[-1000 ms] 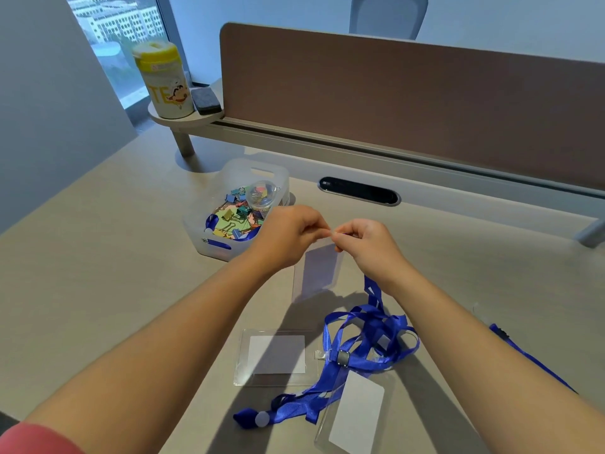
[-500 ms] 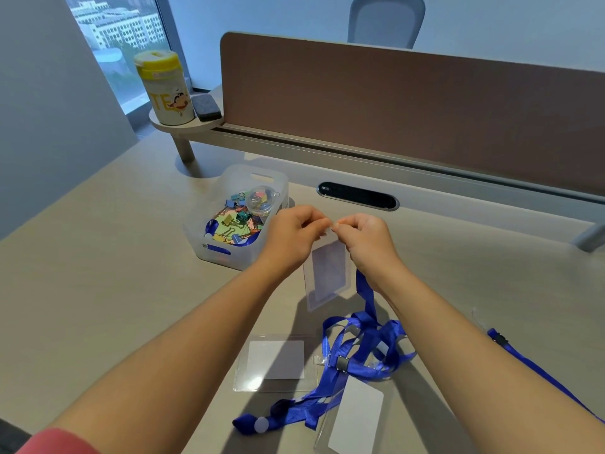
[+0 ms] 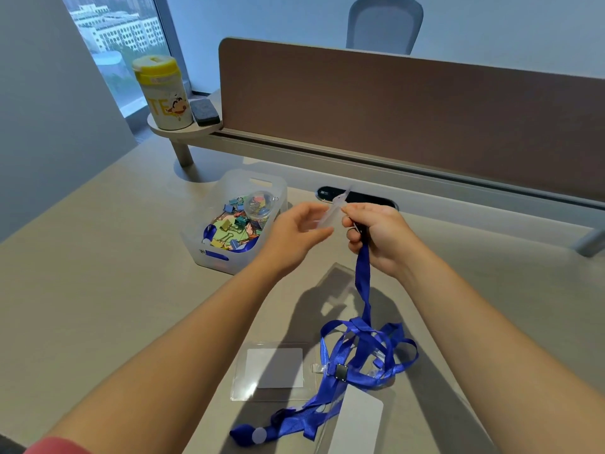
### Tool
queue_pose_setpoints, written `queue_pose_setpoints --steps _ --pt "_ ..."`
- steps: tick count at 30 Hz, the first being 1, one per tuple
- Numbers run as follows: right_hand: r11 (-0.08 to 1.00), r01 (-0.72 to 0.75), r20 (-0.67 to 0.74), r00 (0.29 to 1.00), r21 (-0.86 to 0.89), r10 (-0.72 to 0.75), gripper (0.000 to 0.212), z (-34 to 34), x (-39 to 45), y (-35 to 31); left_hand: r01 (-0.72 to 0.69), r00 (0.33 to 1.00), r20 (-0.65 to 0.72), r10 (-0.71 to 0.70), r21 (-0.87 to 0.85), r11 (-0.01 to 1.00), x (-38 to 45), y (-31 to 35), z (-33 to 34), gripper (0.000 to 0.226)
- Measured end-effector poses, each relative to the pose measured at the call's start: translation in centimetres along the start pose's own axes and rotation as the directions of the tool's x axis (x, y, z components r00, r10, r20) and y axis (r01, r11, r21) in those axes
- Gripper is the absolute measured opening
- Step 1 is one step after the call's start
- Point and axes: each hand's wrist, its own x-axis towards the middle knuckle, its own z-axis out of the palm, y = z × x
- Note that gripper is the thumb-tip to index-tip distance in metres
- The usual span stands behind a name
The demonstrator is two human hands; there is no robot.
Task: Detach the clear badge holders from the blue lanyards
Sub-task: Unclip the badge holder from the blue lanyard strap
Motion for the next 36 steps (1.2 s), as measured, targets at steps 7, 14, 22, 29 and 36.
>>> queue_pose_setpoints --steps 7,14,22,29,36 --pt "0.958 0.062 0.062 0.997 -0.281 -0.046 0.021 -0.1 0.8 -0.8 -0.112 0.947 -0.262 0.186 0.273 0.955 1.4 0.3 -0.1 0.019" --pt "0.47 0.24 0.054 0.925 -0.849 -0.376 0.022 1.0 1.9 -2.6 -0.339 0.785 -0.117 0.609 0.742 0.579 2.6 1.3 -1.5 0.027" --pt "0.572 0.378 0.049 0.861 -0.728 -0.506 0.022 2.5 2.6 -7.4 -0.316 0.761 -0.296 0.577 0.608 0.729 4.3 5.8 -3.4 0.023" --pt "0.46 0.409 0.113 0.83 -0.788 -0.546 0.033 3.2 1.9 -11.4 -0.311 0.669 -0.167 0.724 0.822 0.477 4.9 9.1 -5.2 0.028" --pt "0.645 0.273 0.128 0.956 -0.714 -0.263 0.024 2.9 0.9 -12.4 -0.325 0.643 0.027 0.765 0.914 0.241 4.3 8.7 -5.9 0.008"
